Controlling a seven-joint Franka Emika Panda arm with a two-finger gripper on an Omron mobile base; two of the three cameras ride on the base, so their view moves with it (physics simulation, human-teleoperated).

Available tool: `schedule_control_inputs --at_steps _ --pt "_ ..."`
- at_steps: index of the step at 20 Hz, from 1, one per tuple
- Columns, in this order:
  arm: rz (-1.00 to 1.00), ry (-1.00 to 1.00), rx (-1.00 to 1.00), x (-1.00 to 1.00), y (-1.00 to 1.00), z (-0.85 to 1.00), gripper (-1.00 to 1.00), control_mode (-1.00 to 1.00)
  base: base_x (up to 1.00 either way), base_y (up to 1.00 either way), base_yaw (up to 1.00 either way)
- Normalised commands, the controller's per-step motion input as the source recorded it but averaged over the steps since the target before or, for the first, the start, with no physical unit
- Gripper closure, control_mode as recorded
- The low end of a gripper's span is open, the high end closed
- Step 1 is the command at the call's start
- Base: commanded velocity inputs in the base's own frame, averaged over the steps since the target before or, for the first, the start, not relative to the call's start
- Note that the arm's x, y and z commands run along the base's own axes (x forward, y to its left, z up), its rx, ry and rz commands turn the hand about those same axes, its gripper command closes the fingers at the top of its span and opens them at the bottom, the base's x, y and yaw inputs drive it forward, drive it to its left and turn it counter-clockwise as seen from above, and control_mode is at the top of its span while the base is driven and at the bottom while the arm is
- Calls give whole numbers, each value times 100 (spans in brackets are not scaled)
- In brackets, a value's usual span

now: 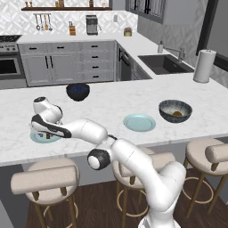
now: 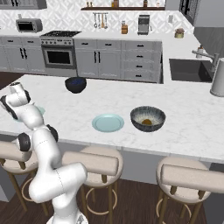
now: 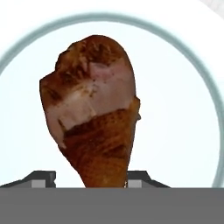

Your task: Pick the chicken drumstick and avocado from their plates and place them in the bowl. Then put the bowl in the fridge.

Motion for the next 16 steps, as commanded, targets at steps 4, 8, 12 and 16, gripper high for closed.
schedule_control_inputs --at_steps 4,8,12,16 --pt "-3 9 -11 -32 -58 -58 100 -100 0 0 0" --pt "-6 12 -11 -45 -86 -63 100 -100 0 0 0" --pt "-8 7 -7 -26 -63 -20 100 -100 0 0 0" --pt "-6 0 0 -34 -62 0 100 -100 0 0 0"
